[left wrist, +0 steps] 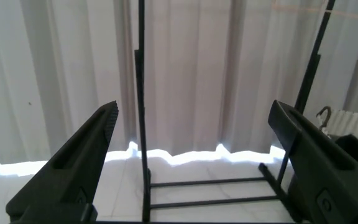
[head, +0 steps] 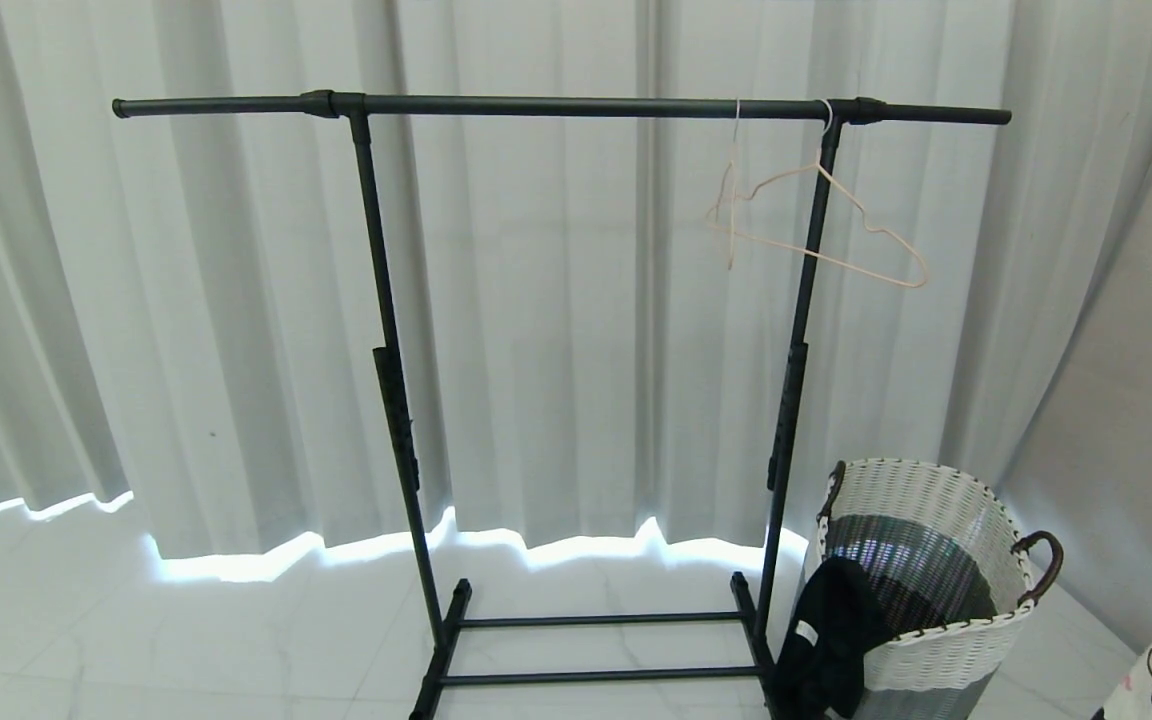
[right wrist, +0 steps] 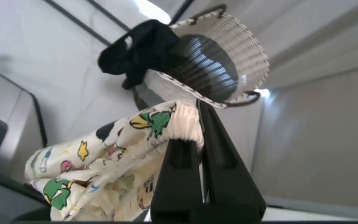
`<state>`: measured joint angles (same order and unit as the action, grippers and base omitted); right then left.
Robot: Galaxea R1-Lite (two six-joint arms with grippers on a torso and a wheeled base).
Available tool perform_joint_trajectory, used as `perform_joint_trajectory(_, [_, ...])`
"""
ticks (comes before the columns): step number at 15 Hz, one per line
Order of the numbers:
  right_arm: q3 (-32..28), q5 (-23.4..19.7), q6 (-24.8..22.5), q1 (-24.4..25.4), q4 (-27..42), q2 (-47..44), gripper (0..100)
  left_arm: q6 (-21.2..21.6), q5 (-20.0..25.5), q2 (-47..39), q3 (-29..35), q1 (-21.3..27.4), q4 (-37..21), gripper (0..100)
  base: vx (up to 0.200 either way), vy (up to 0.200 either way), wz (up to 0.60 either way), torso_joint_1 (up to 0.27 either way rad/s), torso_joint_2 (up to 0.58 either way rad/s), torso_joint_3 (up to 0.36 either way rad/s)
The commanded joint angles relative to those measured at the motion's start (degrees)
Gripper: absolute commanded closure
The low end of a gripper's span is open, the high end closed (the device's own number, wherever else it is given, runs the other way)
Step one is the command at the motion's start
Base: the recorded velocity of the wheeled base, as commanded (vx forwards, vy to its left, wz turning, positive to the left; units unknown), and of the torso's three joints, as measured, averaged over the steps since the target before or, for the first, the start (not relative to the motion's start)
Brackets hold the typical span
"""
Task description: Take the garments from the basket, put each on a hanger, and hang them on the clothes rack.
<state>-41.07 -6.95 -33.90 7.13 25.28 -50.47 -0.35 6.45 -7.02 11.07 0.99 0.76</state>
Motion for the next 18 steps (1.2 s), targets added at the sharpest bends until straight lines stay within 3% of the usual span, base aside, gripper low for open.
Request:
perform_joint_trajectory(1, [-0.1, 0.0, 1.1, 3.3, 0.0, -1.4, 100, 1.5, 0.9, -12.0, 7.3, 0.6, 0.0, 0, 0.000, 0.000, 0.00, 0.000, 0.00, 0.000])
perform_joint_trajectory(2, [-0.2, 0.0, 1.8, 4.5, -0.4, -1.7, 100, 3.0, 1.6, -14.2, 7.9, 0.8, 0.1, 0, 0.000, 0.000, 0.00, 0.000, 0.00, 0.000])
perform_joint_trajectory(4, [-0.8, 0.3, 5.4, 12.9, -7.3, -6.1, 100, 8.5, 4.4, -21.5, 9.3, 4.4, 0.2, 0, 0.000, 0.000, 0.00, 0.000, 0.00, 0.000])
perform_joint_trajectory(6, [-3.0, 0.9, 9.2, 20.2, -13.2, -11.7, 100, 10.9, 4.6, -27.3, 11.3, 12.1, 0.2, 0, 0.000, 0.000, 0.00, 0.000, 0.00, 0.000])
perform_joint_trajectory(9, [-8.5, 2.2, 12.0, 27.0, -18.4, -19.9, 100, 10.7, 4.6, -35.3, 16.7, 23.4, 0.2, 0, 0.000, 0.000, 0.00, 0.000, 0.00, 0.000])
perform_joint_trajectory(11, [-13.5, 2.3, 13.7, 29.9, -22.0, -25.6, 100, 10.1, 4.6, -43.1, 21.3, 27.2, 0.3, 0, 0.000, 0.000, 0.00, 0.000, 0.00, 0.000])
perform_joint_trajectory(13, [-19.3, 2.5, 14.8, 31.4, -23.3, -30.9, 100, 6.2, 4.5, -52.9, 28.0, 29.0, 4.8, 0, 0.000, 0.000, 0.00, 0.000, 0.00, 0.000])
perform_joint_trajectory(17, [-30.9, 2.8, 18.9, 36.3, -23.3, -38.8, 100, 3.7, 3.7, -63.9, 31.5, 37.8, 8.3, 0, 0.000, 0.000, 0.00, 0.000, 0.00, 0.000])
perform_joint_trajectory(18, [-33.4, 3.1, 19.7, 37.6, -23.3, -40.3, 100, 1.2, 3.7, -65.8, 32.0, 40.8, 9.1, 0, 0.000, 0.000, 0.00, 0.000, 0.00, 0.000])
